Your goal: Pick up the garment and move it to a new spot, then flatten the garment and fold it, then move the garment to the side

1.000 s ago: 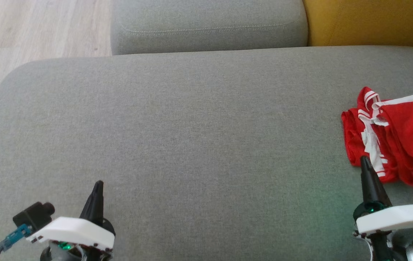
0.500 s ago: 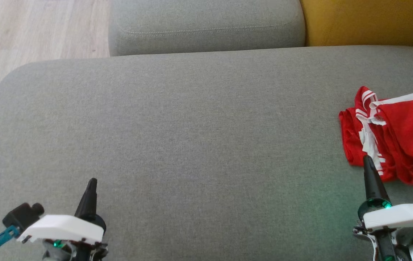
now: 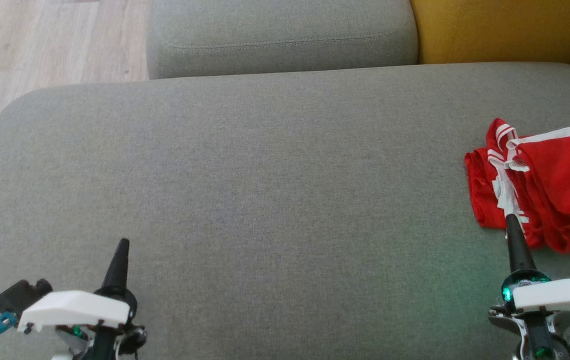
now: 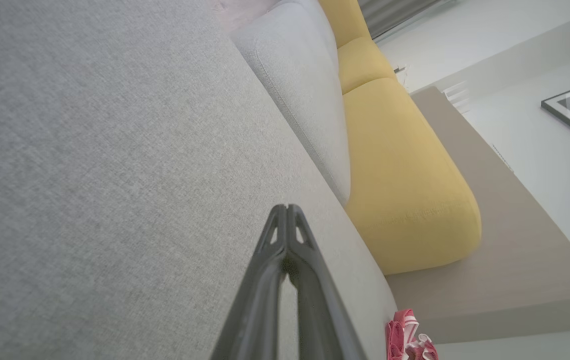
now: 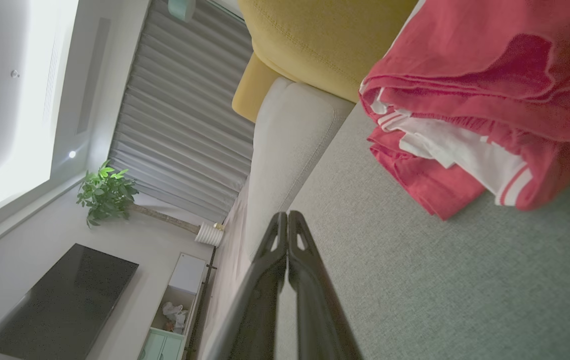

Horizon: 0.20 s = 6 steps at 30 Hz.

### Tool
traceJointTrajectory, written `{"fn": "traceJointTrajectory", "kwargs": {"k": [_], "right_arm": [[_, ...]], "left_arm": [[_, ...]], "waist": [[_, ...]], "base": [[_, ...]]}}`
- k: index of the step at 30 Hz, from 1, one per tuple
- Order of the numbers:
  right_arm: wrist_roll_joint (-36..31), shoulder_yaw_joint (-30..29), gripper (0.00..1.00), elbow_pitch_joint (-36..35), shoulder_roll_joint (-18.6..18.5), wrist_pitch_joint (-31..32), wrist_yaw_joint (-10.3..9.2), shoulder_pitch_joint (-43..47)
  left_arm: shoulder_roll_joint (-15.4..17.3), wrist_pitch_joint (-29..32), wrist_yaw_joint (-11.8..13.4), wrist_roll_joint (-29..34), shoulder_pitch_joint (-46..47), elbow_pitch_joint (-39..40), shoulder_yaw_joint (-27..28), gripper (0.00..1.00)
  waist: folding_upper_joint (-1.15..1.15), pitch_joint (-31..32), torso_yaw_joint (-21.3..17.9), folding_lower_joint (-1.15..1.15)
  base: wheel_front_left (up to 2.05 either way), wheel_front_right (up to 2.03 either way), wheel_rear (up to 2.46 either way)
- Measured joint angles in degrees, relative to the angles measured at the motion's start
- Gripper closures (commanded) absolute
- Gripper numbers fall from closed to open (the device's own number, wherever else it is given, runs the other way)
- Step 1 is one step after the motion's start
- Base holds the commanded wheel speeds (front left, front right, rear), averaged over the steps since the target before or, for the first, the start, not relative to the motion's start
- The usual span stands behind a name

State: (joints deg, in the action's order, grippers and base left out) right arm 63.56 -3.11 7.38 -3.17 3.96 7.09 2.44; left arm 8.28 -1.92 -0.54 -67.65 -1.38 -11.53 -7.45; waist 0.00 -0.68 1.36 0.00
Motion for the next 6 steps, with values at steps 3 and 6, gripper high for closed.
{"fn": "traceJointTrajectory", "kwargs": {"k": [3,6], "right_arm": [[1.9,-0.2,1.0,0.6,0.0,0.0,-0.01,-0.5],[3.9,-0.4,1.0,0.9,0.0,0.0,0.0,-1.1]], "left_arm": [[-0.2,0.4,-0.4,-1.7,0.5,-0.3,0.9,1.0],[-0.5,0.9,-0.9,-3.3,0.8,-0.5,1.3,1.0]], "waist": [[0.0,0.0,-0.1,0.0],[0.0,0.1,-0.2,0.0]], "base": [[0.0,0.0,0.0],[0.0,0.0,0.0]]}}
